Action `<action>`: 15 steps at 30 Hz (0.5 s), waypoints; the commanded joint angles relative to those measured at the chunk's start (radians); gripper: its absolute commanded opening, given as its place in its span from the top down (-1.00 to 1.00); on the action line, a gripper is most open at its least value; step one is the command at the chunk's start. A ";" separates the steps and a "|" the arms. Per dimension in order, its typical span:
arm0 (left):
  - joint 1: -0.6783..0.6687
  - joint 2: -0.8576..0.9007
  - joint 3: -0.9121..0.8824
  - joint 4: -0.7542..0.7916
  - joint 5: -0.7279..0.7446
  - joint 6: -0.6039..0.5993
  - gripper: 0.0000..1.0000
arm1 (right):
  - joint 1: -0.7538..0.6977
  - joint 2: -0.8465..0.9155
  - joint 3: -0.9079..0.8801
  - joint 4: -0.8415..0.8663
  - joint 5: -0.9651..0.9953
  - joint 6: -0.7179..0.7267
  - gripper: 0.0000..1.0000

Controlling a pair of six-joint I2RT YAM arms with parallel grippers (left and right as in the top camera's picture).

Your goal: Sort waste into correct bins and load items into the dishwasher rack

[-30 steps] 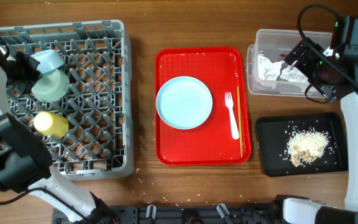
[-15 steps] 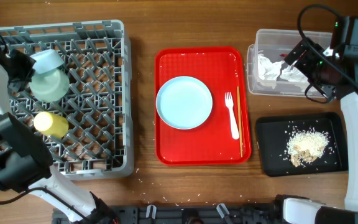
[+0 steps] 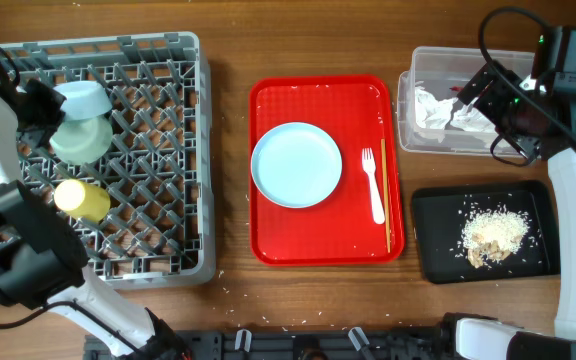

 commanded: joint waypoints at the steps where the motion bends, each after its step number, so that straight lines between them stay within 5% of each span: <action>1: -0.007 -0.122 -0.002 -0.002 0.039 0.018 0.92 | -0.001 0.005 0.014 0.003 0.016 0.007 -0.99; 8: -0.074 -0.334 -0.002 -0.075 0.127 0.018 0.88 | -0.001 0.005 0.013 0.003 0.016 0.007 -0.99; 9: -0.095 -0.344 -0.002 -0.083 0.160 0.018 0.61 | -0.001 0.005 0.013 0.004 0.016 0.007 -0.99; 11: -0.163 -0.347 -0.002 -0.103 0.193 0.024 -0.33 | -0.001 0.005 0.013 0.004 0.016 0.006 -1.00; 13: -0.219 -0.332 -0.002 -0.111 0.182 0.092 -0.72 | -0.001 0.005 0.013 0.004 0.016 0.006 -0.99; 15: -0.292 -0.294 -0.002 -0.121 0.110 0.100 -0.81 | -0.001 0.005 0.013 0.004 0.016 0.006 -0.99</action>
